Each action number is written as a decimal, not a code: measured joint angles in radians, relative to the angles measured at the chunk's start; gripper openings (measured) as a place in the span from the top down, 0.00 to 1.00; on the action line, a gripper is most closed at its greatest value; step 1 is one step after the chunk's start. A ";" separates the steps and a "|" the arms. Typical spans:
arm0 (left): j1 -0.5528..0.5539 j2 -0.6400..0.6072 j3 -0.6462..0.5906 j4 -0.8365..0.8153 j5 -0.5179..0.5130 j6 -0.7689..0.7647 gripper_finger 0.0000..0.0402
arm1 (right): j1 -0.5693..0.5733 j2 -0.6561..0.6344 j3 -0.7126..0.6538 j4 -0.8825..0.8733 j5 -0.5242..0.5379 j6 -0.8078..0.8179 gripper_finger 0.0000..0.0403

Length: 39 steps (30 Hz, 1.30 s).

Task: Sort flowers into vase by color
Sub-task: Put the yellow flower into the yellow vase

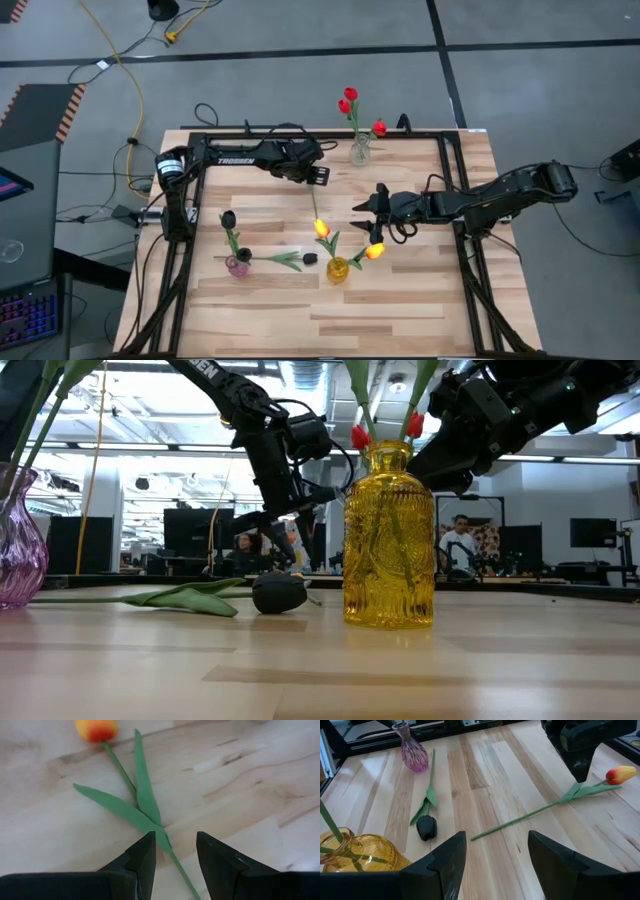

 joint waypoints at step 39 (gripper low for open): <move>-0.025 0.142 0.003 0.052 0.066 -0.048 0.68 | 0.001 0.000 0.000 -0.002 -0.001 0.000 0.41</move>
